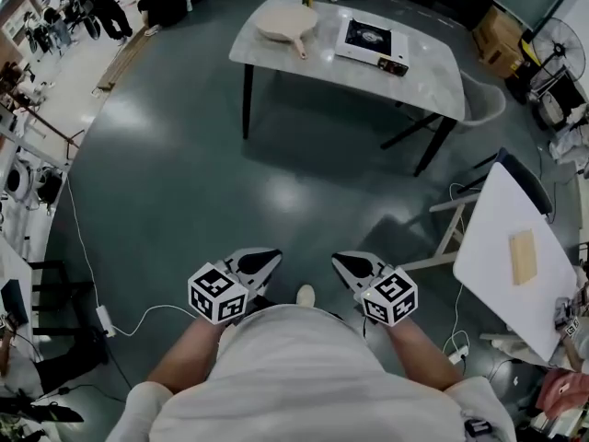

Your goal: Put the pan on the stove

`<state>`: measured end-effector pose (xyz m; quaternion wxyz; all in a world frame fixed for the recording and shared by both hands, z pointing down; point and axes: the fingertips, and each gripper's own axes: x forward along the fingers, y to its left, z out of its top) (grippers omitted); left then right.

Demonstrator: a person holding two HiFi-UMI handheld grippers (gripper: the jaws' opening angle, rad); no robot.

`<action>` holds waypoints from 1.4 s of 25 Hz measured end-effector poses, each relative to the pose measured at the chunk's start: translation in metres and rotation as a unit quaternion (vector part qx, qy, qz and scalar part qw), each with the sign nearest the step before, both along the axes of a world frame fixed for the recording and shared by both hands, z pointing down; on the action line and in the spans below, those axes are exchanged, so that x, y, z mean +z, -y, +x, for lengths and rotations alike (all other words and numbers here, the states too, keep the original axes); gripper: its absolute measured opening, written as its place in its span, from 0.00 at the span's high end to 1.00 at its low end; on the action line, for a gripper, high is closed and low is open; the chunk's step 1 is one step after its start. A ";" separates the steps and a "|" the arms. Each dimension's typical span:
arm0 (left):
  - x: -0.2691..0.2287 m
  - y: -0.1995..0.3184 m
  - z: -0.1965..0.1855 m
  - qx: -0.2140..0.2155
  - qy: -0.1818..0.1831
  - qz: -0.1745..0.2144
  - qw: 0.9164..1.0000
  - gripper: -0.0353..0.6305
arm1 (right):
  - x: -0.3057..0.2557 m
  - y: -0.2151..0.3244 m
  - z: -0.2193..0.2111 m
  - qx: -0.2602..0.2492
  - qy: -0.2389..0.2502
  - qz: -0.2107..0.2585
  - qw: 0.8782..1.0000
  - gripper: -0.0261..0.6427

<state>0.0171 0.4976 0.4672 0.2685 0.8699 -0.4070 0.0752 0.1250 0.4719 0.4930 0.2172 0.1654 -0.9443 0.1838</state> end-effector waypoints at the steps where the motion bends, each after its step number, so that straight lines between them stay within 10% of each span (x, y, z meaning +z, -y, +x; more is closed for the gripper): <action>1: -0.001 0.007 0.005 -0.004 -0.002 0.002 1.000 0.92 | 0.001 0.005 0.007 0.003 0.001 -0.001 1.000 0.95; 13: 0.002 0.135 -0.009 -0.009 -0.003 0.007 1.000 0.92 | 0.016 0.112 0.024 0.057 0.012 -0.026 0.998 0.87; 27: -0.010 0.392 -0.098 0.043 -0.144 -0.044 0.988 0.76 | -0.019 0.307 -0.034 0.171 -0.012 -0.033 0.985 0.83; 35: 0.005 0.504 -0.126 -0.014 -0.198 -0.068 0.978 0.71 | -0.015 0.371 -0.018 0.191 -0.022 -0.052 0.980 0.83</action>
